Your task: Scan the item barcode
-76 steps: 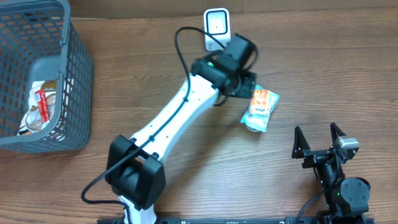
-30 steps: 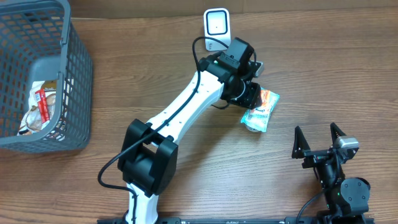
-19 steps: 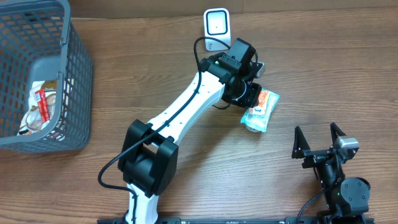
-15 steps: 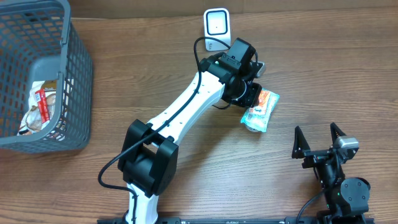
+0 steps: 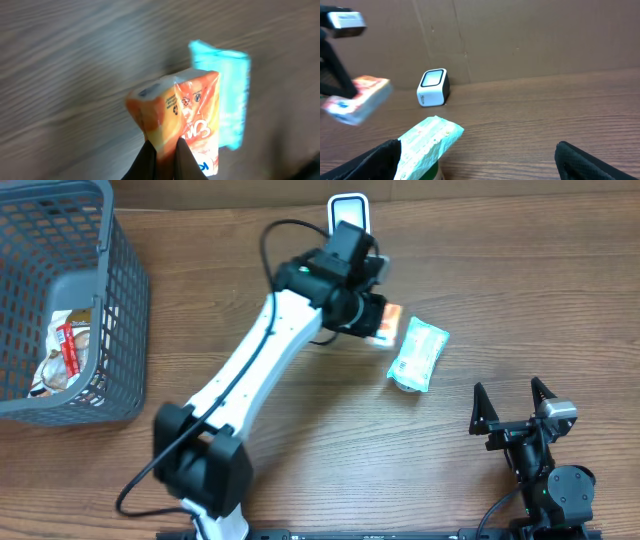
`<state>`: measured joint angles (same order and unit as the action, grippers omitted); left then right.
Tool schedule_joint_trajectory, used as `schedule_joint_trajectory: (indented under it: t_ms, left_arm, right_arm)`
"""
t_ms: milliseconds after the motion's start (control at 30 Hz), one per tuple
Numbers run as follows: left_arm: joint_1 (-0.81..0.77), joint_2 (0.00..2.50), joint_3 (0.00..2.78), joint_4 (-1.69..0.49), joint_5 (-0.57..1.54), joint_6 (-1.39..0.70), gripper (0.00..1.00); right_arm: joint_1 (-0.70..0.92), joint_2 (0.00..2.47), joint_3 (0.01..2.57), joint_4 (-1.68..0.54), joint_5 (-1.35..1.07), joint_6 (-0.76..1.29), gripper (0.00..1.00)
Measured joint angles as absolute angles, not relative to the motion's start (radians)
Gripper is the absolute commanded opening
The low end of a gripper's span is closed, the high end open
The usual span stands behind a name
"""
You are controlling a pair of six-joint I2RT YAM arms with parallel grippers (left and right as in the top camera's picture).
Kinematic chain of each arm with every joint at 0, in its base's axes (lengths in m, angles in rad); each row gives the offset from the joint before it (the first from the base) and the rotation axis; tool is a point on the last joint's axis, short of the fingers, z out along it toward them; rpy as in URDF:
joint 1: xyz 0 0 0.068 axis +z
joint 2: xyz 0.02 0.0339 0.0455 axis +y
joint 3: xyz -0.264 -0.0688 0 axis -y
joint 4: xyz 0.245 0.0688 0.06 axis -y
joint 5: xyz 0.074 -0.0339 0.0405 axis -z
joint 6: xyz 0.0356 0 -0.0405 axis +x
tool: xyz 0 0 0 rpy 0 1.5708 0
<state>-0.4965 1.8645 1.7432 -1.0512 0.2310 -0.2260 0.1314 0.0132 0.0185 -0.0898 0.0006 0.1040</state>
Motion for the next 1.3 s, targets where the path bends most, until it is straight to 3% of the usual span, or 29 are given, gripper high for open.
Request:
schedule_joint_trajectory:
  t_ms: [267,667,1200,1300]
  left_arm:
    - [-0.517,1.853,1.744,-1.182,-0.113,-0.26,0.04]
    - [-0.665,1.923,1.537,-1.103,-0.541,-0.44,0.04]
    - [-0.733,2.103,1.491,-1.1,-0.682,-0.55,0.04]
    - [-0.733,2.103,1.491,-1.1,-0.677,-0.552,0.09]
  right_arm:
    - [0.131,0.013,0.019,-0.09,0.001,0.104,1.0]
    - [0.131,0.013,0.019,-0.089,0.001,0.104,1.0]
    - [0.131,0.013,0.019,-0.09,0.001,0.104,1.0]
    - [0.131,0.013,0.019,-0.09,0.001,0.104,1.0]
